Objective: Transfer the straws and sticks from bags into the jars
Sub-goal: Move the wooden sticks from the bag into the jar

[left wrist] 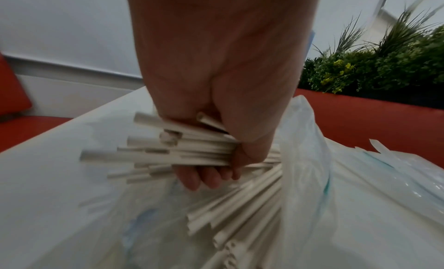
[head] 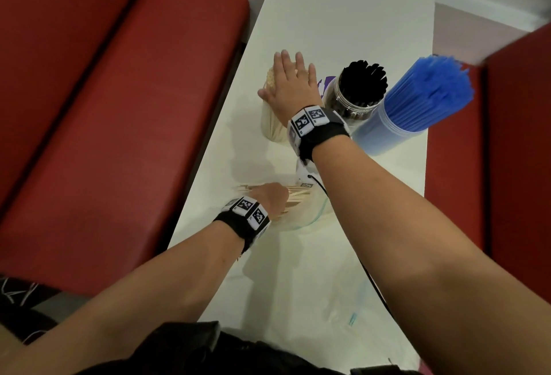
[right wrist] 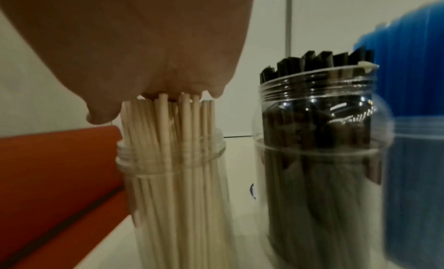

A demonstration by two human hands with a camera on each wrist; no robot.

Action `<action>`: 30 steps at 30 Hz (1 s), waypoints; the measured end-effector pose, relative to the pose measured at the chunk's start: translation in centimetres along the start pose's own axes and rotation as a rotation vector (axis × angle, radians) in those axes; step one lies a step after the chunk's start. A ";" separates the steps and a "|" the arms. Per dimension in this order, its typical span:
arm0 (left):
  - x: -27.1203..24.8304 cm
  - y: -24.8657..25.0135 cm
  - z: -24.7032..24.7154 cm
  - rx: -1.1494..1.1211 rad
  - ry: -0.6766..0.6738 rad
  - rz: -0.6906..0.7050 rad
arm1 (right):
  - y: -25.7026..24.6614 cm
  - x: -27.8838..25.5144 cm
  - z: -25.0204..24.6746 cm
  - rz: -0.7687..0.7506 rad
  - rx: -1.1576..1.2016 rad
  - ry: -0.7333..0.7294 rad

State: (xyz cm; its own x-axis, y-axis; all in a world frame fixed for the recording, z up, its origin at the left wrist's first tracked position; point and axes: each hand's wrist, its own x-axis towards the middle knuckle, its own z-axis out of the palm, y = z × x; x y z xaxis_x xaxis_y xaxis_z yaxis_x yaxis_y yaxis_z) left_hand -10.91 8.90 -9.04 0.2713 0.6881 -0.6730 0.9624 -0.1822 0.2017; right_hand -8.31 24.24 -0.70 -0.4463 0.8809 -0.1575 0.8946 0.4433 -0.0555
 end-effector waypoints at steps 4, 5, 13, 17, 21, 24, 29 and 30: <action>-0.4 -0.3 -0.5 -0.037 0.018 -0.014 | -0.7 0.1 -0.8 0.076 0.034 0.162; -0.6 -0.3 -0.6 -0.032 0.022 -0.014 | -0.8 -0.1 -0.6 0.080 0.029 0.141; -2.9 -0.3 -2.3 0.011 -0.045 -0.057 | 0.1 -0.5 -0.3 0.074 0.168 0.035; -4.3 -0.3 -4.0 0.005 -0.013 -0.074 | 0.6 -2.5 -1.8 0.046 0.274 0.033; -5.2 -0.4 -5.7 0.061 -0.067 -0.073 | 1.7 -7.7 -2.9 -0.077 0.750 0.243; -6.1 -0.6 -6.4 0.121 0.009 -0.065 | 2.6 -13.1 -0.8 -0.049 0.885 -0.278; -8.2 1.1 -7.5 0.284 0.145 -0.068 | 0.9 -18.0 4.9 0.064 0.635 -0.387; -8.9 1.4 -7.8 0.325 0.170 -0.073 | 0.4 -18.5 5.5 0.125 0.646 -0.273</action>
State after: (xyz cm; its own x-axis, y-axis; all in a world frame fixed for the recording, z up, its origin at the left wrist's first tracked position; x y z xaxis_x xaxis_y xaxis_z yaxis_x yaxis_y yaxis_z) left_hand -12.06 7.97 2.76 0.2214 0.8095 -0.5438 0.9414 -0.3230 -0.0974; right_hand 0.40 7.19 -3.21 -0.3941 0.8083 -0.4375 0.8098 0.0803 -0.5812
